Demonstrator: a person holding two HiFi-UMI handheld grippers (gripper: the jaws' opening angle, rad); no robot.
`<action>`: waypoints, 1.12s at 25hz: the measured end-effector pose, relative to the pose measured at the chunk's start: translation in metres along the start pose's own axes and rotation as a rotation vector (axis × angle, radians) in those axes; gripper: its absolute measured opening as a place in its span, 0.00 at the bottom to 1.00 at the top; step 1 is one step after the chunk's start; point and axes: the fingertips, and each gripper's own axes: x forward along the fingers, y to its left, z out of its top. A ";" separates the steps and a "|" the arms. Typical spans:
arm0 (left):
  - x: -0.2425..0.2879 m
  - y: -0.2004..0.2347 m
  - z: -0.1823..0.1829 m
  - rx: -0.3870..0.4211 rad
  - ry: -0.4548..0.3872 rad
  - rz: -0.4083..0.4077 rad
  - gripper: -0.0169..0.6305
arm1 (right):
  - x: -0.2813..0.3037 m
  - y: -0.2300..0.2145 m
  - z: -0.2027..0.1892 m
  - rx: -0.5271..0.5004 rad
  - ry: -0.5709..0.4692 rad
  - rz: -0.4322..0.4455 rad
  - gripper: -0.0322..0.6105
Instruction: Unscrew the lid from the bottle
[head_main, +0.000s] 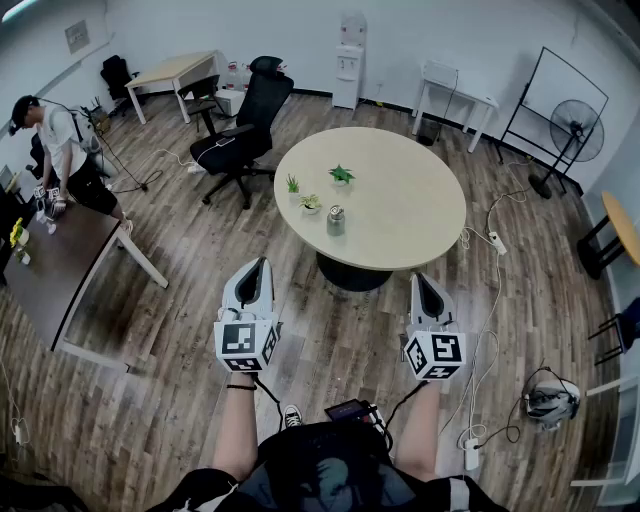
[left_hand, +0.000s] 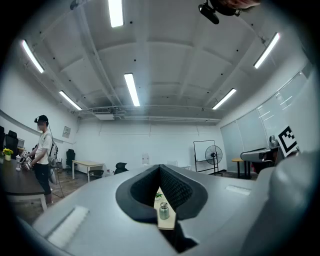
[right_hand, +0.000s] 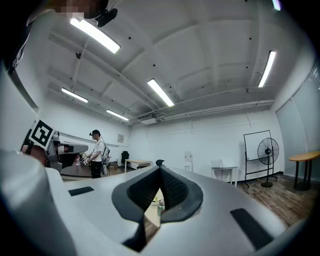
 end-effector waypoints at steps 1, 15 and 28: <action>-0.001 0.000 -0.001 0.000 0.000 0.000 0.03 | 0.000 0.000 0.000 -0.001 -0.001 0.001 0.05; -0.005 -0.008 0.003 0.022 0.004 -0.002 0.03 | -0.006 -0.006 0.004 0.046 -0.029 -0.001 0.05; 0.015 -0.033 0.002 0.038 0.028 0.035 0.03 | 0.005 -0.040 -0.007 0.035 -0.007 0.031 0.05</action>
